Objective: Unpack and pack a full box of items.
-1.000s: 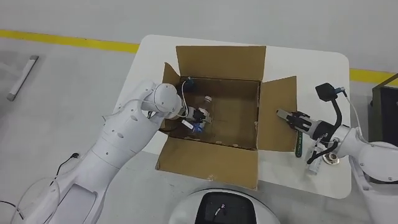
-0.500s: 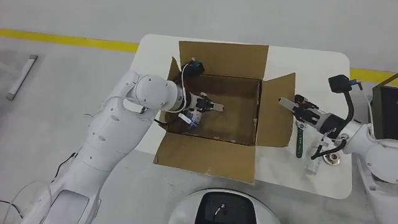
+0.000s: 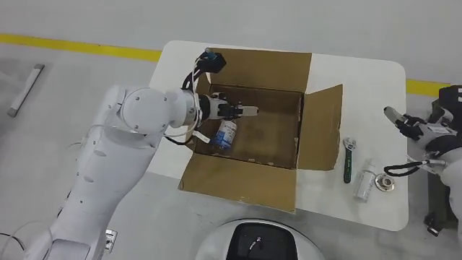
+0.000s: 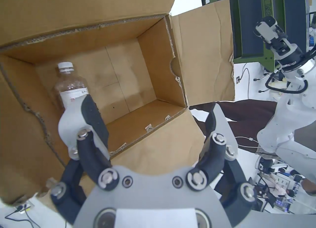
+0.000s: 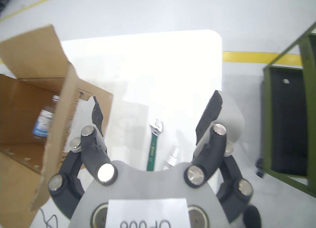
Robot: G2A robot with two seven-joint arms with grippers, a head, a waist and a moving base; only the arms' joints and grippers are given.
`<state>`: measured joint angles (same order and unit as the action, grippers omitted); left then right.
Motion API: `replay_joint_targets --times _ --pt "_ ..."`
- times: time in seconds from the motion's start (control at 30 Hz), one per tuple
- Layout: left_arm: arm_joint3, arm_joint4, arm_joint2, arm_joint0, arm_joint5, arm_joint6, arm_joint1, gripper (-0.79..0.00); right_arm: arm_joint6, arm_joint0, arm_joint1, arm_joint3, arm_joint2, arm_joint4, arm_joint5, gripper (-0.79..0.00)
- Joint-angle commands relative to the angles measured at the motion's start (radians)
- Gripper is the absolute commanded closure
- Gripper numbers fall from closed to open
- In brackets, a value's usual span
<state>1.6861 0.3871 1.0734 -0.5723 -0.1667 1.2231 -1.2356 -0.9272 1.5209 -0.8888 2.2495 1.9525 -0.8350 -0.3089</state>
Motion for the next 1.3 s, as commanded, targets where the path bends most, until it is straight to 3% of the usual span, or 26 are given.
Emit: replay_joint_targets --times 0.0,0.07,0.47,0.7,1.1,1.13,1.17,1.2,1.27 --pt "0.014 0.012 0.017 -0.006 0.003 -0.017 0.004 -0.785 -0.027 0.011 0.000 -0.002 -0.014 -0.065 -0.042 0.000" --pt "0.028 0.023 0.026 -0.015 0.032 -0.031 0.008 -0.785 -0.007 0.021 -0.006 -0.004 -0.034 -0.095 -0.114 0.000" --pt "0.037 0.042 0.018 -0.022 0.044 -0.024 0.015 -0.785 0.003 0.039 -0.009 -0.018 -0.047 -0.098 -0.104 0.000" --pt "0.037 0.042 0.018 -0.022 0.044 -0.024 0.015 -0.785 -0.349 0.054 -0.007 -0.090 -0.094 -0.128 -0.227 0.000" --pt "0.037 0.042 0.018 -0.022 0.044 -0.024 0.015 -0.785 -0.395 0.029 -0.011 -0.147 -0.105 -0.090 -0.189 0.000" --pt "0.037 0.042 0.018 -0.022 0.044 -0.024 0.015 -0.785 -0.395 0.029 -0.011 -0.147 -0.105 -0.090 -0.189 -0.228" --pt "0.037 0.042 0.018 -0.022 0.044 -0.024 0.015 -0.785 -0.395 0.029 -0.011 -0.147 -0.105 -0.090 -0.189 -0.354" --pt "0.037 0.042 0.018 -0.022 0.044 -0.024 0.015 -0.785 -0.388 0.031 -0.011 -0.146 -0.108 -0.095 -0.177 -0.785" --pt "0.037 0.042 0.018 -0.022 0.044 -0.024 0.015 -0.785 -0.348 0.045 -0.011 -0.148 -0.112 -0.103 -0.139 -0.785"
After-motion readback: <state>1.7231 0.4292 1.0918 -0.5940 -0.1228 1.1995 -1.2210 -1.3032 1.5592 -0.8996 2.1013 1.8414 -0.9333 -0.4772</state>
